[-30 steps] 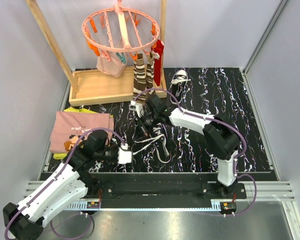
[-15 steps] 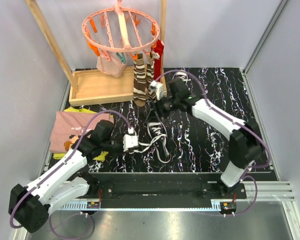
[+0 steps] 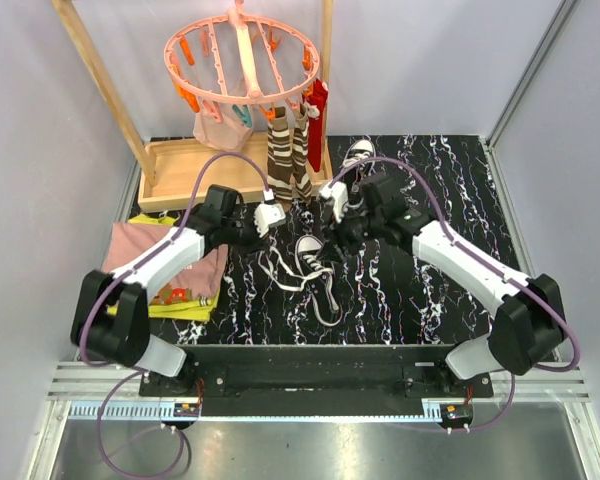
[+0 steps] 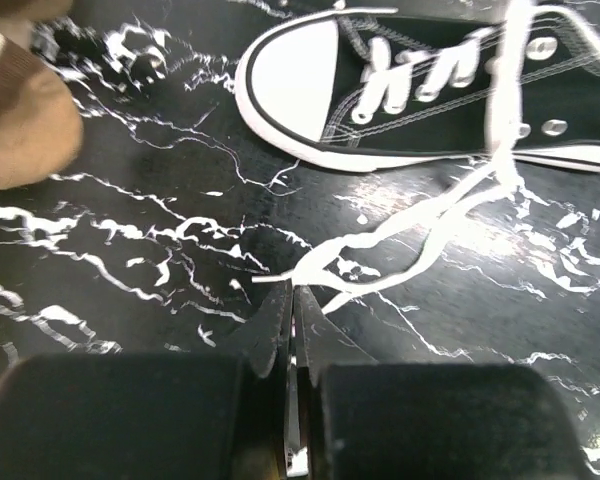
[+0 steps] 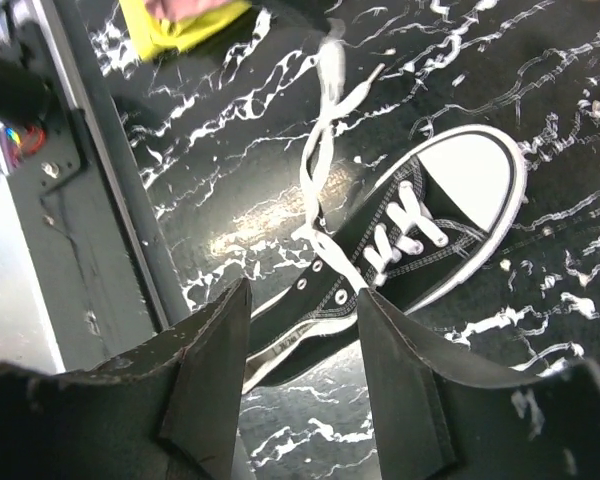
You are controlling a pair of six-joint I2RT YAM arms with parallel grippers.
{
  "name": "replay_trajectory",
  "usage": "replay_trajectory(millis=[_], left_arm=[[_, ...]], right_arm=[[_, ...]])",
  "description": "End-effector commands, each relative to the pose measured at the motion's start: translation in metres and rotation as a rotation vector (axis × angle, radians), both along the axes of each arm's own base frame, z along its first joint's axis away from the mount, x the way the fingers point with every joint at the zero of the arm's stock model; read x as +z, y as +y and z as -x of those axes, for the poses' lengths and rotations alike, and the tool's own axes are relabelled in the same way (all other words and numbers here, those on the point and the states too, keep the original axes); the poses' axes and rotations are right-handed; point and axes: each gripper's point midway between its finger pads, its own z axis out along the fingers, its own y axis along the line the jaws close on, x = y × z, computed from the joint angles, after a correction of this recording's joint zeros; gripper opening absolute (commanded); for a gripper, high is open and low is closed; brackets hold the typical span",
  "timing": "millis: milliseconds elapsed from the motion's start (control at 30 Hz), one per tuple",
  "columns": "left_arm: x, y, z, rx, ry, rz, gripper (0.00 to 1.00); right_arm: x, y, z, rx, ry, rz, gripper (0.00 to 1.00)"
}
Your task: Tie the shoes
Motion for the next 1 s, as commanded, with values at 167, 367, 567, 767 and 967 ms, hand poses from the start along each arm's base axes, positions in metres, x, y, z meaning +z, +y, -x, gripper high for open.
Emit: replay_trajectory(millis=[167, 367, 567, 767, 967], left_arm=[[-0.036, -0.008, -0.03, 0.103, 0.27, 0.03, 0.02], [-0.051, -0.006, -0.035, 0.15, 0.401, 0.002, 0.02], [-0.063, -0.005, -0.029, 0.168, 0.514, -0.02, 0.03], [-0.067, -0.005, -0.026, 0.172, 0.546, -0.023, 0.04], [-0.067, -0.005, -0.025, 0.166, 0.545, -0.022, 0.04]], right_arm=[[-0.045, 0.073, 0.013, 0.136, -0.219, 0.123, 0.59], [-0.073, 0.112, 0.001, 0.049, -0.288, 0.162, 0.61], [-0.09, 0.141, 0.001, 0.007, -0.253, 0.154, 0.61], [-0.11, 0.146, -0.011, -0.058, -0.276, 0.164, 0.6], [-0.123, 0.145, -0.016, -0.078, -0.283, 0.182, 0.6]])
